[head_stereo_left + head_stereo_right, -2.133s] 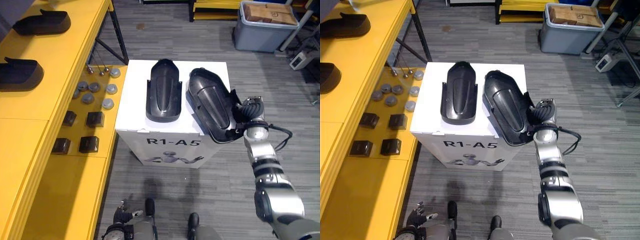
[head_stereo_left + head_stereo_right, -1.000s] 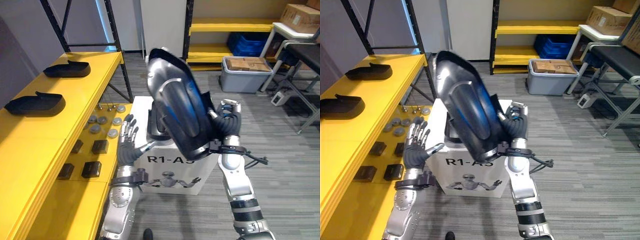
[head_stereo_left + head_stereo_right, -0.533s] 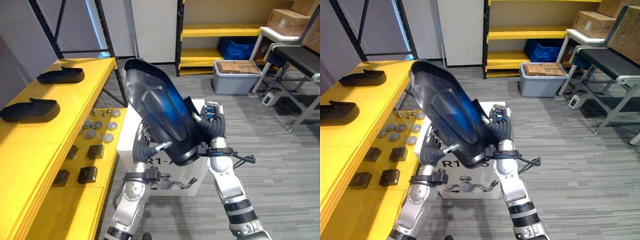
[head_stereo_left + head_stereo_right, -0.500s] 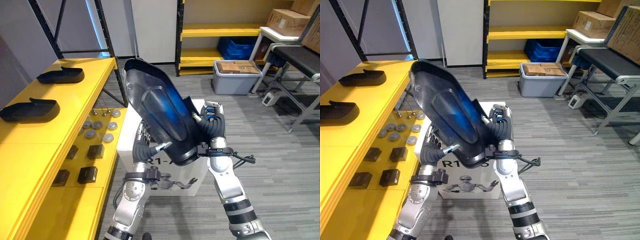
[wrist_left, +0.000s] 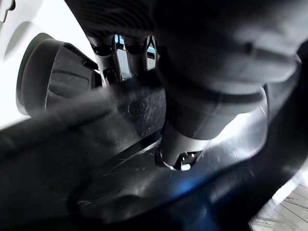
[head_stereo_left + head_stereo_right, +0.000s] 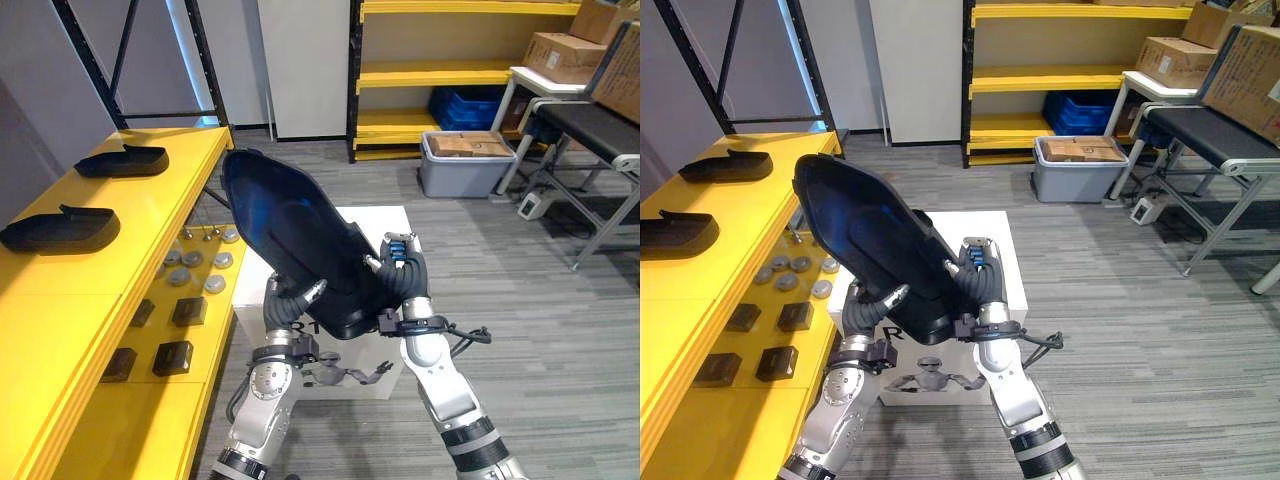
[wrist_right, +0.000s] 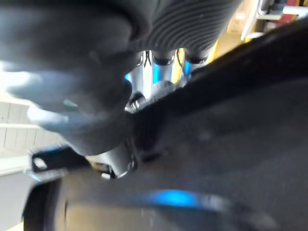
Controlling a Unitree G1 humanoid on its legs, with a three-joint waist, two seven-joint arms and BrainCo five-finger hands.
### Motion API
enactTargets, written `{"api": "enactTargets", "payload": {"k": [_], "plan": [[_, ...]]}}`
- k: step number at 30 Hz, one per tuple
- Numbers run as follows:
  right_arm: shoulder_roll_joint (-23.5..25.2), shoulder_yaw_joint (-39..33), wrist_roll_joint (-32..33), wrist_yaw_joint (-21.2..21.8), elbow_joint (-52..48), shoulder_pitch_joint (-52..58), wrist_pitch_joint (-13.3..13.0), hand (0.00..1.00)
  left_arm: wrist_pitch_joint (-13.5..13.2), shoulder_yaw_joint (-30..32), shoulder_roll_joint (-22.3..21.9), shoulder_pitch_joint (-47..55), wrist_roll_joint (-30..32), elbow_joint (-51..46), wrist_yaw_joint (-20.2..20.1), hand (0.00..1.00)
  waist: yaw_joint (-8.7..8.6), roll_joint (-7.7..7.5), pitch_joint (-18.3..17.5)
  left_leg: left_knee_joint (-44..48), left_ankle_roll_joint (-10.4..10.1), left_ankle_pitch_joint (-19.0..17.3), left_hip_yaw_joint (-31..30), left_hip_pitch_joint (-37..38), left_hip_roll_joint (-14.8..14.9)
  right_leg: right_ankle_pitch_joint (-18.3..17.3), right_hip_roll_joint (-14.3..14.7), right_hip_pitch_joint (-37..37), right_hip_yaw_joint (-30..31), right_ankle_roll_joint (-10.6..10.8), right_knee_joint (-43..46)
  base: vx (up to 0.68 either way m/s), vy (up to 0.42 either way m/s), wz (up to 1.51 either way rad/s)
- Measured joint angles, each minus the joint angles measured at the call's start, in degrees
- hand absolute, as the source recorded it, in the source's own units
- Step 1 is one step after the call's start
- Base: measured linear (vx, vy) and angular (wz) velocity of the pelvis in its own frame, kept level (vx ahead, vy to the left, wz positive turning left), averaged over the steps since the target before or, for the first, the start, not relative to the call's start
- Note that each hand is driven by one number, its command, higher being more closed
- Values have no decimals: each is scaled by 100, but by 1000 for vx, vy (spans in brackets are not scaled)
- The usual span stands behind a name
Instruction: Walk over and take plastic housings, then place them on the shelf
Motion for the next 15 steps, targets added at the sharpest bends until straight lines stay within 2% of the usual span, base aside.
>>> {"api": "enactTargets", "payload": {"k": [6, 10, 15], "plan": [[-14, -46, -1, 127, 25, 126, -69, 0, 27, 108, 39, 1, 129, 11, 10, 100, 6, -2, -79, -1, 0, 0, -5, 11, -1, 2, -2, 17, -14, 2, -2, 0, 0, 0], [-88, -351, 75, 310, 2, 281, -113, 0, 63, 338, 8, 7, 642, -28, -29, 100, 15, -3, -86, -3, 0, 0, -20, 27, -2, 1, -2, 48, -36, 2, -7, 0, 0, 2], [-243, -866, 504, 665, -510, 433, -374, 0, 128, 549, -119, 95, 1111, -363, -237, 100, 11, -5, -85, -5, 0, -2, -33, 28, -1, -1, 0, 59, -41, 5, -10, 0, 0, 1]]}}
